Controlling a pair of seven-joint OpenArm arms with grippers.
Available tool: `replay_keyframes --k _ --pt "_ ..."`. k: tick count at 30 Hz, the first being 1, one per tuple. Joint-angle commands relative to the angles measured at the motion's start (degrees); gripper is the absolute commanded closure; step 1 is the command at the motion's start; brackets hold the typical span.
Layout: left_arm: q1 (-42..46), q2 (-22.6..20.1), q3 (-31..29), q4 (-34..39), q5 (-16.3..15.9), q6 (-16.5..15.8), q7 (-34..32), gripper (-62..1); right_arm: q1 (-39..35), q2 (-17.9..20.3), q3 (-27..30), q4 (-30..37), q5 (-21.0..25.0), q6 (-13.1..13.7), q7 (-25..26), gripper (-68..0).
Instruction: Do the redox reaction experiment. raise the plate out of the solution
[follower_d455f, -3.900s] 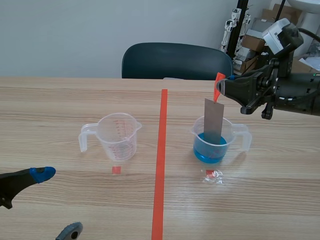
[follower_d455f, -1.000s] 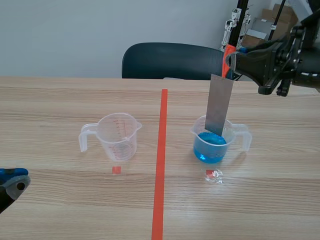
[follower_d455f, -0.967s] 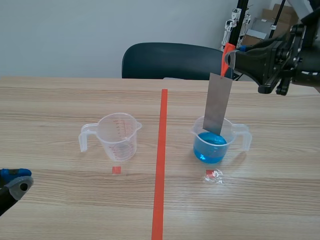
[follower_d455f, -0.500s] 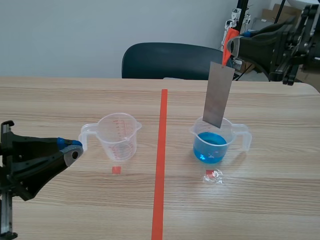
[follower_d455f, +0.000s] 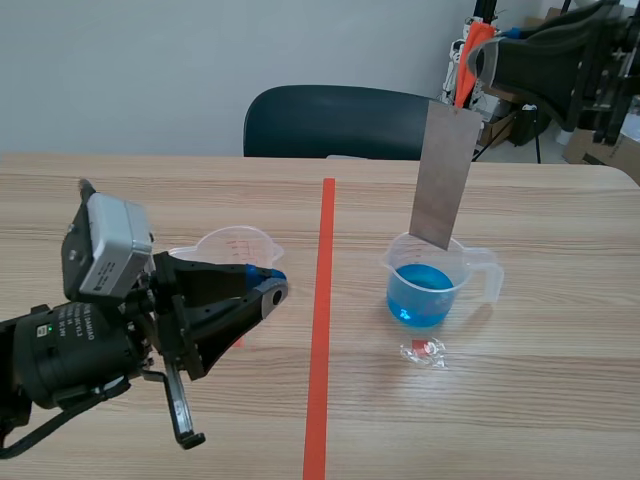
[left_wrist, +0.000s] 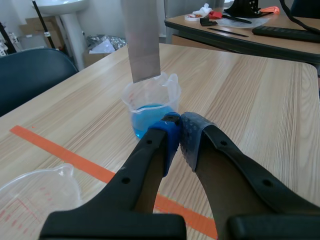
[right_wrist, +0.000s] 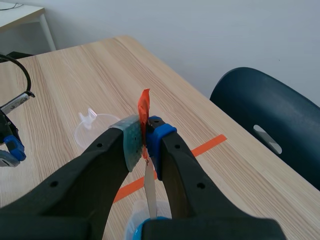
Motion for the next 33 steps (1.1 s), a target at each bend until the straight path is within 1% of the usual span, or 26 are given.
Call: replay_keyframes --k 1,2,5,6,9,16,18,21,24,26,30,33 --pt "-1.2 1.6 1.0 0.4 -0.8 0.6 0.1 -2.5 0.9 1.0 2.0 0.7 1.1 0.0 1.0 -0.4" --pt "-1.9 2.5 1.7 0.4 -0.8 1.2 1.0 -2.5 0.9 1.2 2.2 0.7 1.1 0.0 1.0 -0.4" --pt "-4.0 5.3 3.6 0.4 -0.6 2.9 4.6 -2.5 0.9 2.7 2.6 0.7 4.6 0.0 1.0 -0.4" --pt "-4.7 6.3 4.2 0.4 -0.3 3.2 5.6 -2.5 0.9 3.2 2.7 0.7 5.7 0.0 1.0 -0.4" --pt "-6.2 9.1 5.7 0.4 1.6 5.8 7.5 -2.5 0.9 4.9 2.8 1.0 8.3 0.0 1.1 -0.4" --pt "-9.4 13.7 8.7 0.2 2.3 9.8 11.8 -2.5 0.9 7.5 2.8 2.8 8.8 0.0 1.2 -0.4" --pt "-9.6 14.9 9.2 0.2 2.3 10.2 12.1 -2.5 0.9 8.2 2.8 3.4 9.2 -0.2 1.3 -0.4" --pt "-10.0 16.8 9.8 0.2 4.0 10.2 12.9 -2.5 1.0 9.0 2.8 3.8 10.2 -0.3 1.4 -0.4" --pt "-11.0 18.1 11.2 -0.7 4.0 10.5 13.9 -2.5 1.0 9.8 2.8 3.9 11.6 -0.3 2.0 -0.4" --pt "-11.8 19.2 11.9 -1.9 4.0 11.8 14.7 -2.5 1.0 10.3 2.8 3.9 12.6 -0.3 2.1 -0.4" --pt "-13.3 20.7 12.3 -4.6 4.0 12.0 14.6 -2.5 1.0 10.6 2.8 3.9 12.6 -0.3 2.6 -0.4" --pt "-14.5 22.1 12.3 -7.1 4.0 13.7 14.4 -2.5 1.0 10.6 2.8 3.9 12.6 -0.3 2.7 -0.4"
